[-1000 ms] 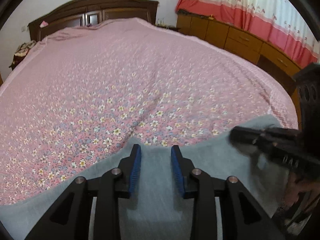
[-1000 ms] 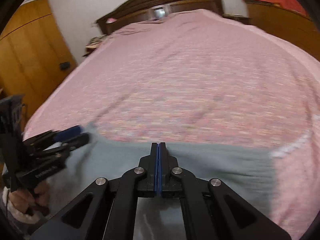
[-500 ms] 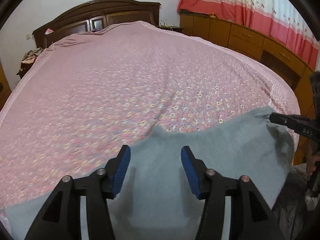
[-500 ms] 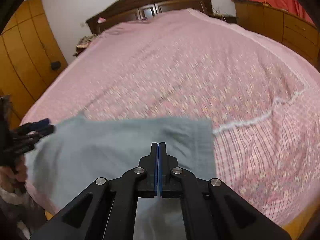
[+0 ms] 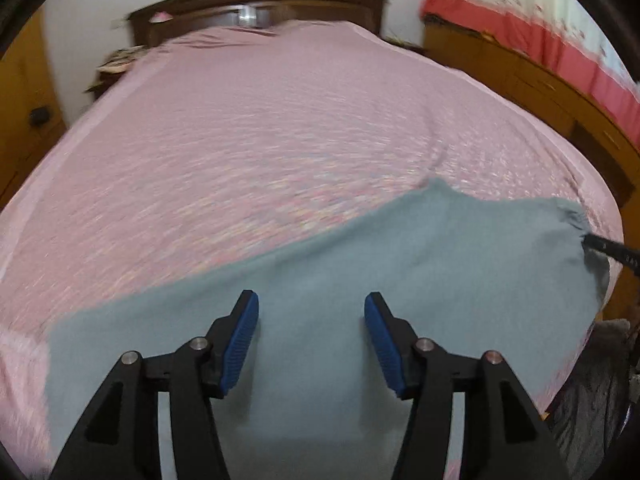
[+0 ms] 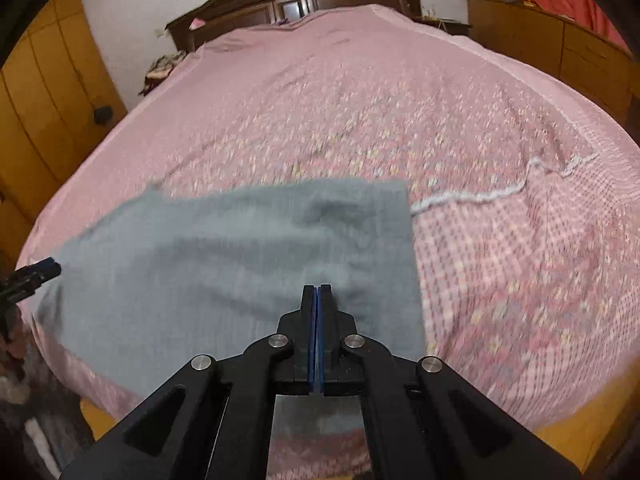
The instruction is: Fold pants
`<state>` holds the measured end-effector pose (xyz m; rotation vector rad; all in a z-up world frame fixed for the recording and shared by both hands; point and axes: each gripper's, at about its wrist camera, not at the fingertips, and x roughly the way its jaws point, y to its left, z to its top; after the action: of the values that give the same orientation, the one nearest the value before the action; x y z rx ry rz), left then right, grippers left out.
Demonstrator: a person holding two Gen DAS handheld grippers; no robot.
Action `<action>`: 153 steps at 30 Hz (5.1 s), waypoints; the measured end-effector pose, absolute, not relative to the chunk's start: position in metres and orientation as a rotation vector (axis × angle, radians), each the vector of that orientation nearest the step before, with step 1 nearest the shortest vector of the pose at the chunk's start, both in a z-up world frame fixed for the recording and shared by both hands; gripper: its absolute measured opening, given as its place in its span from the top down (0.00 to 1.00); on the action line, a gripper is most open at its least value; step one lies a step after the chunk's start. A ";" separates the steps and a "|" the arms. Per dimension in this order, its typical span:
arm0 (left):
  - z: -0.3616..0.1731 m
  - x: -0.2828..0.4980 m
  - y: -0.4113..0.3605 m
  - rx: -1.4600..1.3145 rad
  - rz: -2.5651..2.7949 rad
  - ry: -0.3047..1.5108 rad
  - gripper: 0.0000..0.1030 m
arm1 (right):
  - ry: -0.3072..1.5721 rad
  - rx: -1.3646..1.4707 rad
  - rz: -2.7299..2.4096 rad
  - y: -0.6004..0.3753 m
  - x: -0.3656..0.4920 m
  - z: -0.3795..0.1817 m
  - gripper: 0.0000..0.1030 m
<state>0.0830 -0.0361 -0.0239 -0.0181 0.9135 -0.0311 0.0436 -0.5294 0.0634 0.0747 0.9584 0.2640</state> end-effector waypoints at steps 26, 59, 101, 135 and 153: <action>-0.033 0.080 0.105 -0.059 0.269 0.911 0.41 | 0.950 0.132 0.245 -0.531 0.035 0.052 1.00; -0.052 0.018 -0.042 0.218 0.022 0.892 0.41 | 0.846 0.610 0.136 -0.638 -0.073 0.062 0.66; -0.104 0.025 -0.470 0.955 -0.342 0.186 0.44 | 0.718 0.984 0.372 -0.732 -0.085 0.018 0.65; -0.005 0.031 -0.293 0.473 -0.323 0.554 0.46 | 0.830 0.939 0.648 -0.633 0.034 -0.017 0.41; 0.048 0.006 -0.083 0.178 -0.077 0.639 0.42 | 0.917 0.628 0.282 -0.607 0.023 0.043 0.82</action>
<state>0.0063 -0.0825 0.0475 0.1782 0.6390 -0.0772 0.0234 -0.6067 0.0426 0.6283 0.9170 0.2822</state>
